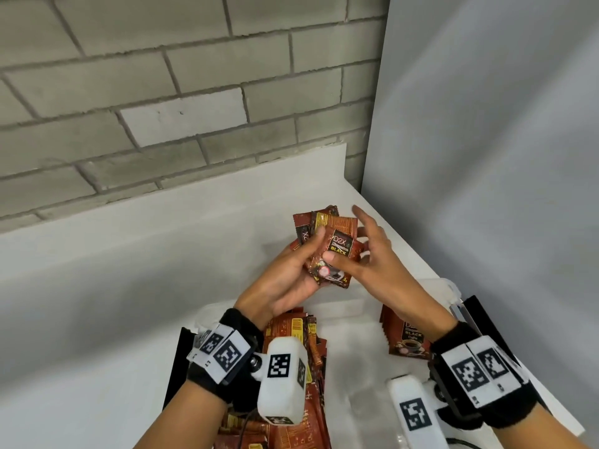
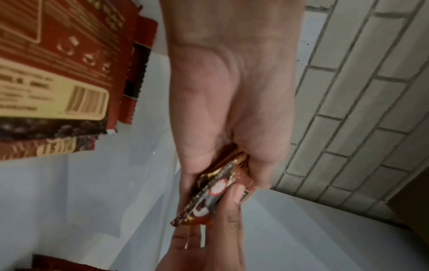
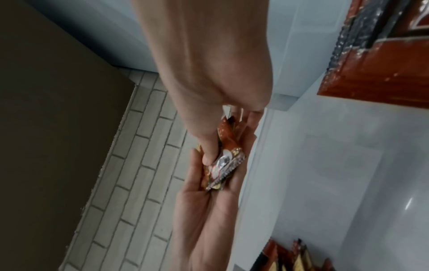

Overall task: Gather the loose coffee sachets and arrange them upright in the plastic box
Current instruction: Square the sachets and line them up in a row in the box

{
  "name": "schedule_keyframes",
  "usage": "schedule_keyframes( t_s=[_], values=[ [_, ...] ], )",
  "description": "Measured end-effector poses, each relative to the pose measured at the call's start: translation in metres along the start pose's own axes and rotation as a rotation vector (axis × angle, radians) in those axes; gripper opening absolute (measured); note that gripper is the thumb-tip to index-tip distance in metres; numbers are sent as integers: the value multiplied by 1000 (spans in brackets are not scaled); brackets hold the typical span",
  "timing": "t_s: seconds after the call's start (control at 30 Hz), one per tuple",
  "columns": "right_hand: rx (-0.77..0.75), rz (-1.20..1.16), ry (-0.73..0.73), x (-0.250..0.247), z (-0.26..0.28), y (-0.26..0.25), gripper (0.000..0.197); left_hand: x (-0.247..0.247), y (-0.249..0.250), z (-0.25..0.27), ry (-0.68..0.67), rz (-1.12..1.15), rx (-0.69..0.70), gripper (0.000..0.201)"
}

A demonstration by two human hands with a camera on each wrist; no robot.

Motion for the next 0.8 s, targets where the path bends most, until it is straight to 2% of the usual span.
schedule_keyframes(
  t_s=[0.07, 0.17, 0.3, 0.43, 0.53, 0.63, 0.8],
  values=[
    [22, -52, 85, -10, 0, 3, 84, -4, 2, -3, 12, -33, 20, 44],
    [-4, -138, 209, -31, -2, 4, 55, -9, 6, -4, 38, -48, 45, 49],
    [-122, -126, 252, -46, 1, -12, 38, -7, 10, -5, 10, -50, 99, 44],
    [-213, -61, 150, -35, 3, -27, 44, -9, 8, -5, 24, -153, 114, 42],
    [-200, -92, 68, -30, 1, -26, 51, -10, 8, -3, 54, -207, 121, 42],
    [-183, -6, 11, -28, 0, -25, 47, -9, 11, -1, 70, -239, 134, 44],
    [-146, 71, 18, -26, 4, -24, 46, -11, 10, -2, 101, -235, 122, 47]
  ],
)
Point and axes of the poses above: each hand's wrist, its own z-axis away from the middle knuckle, its own x-axis out of the palm, y = z × x, the point moved 10 cm from there along -z, towards the middle knuckle
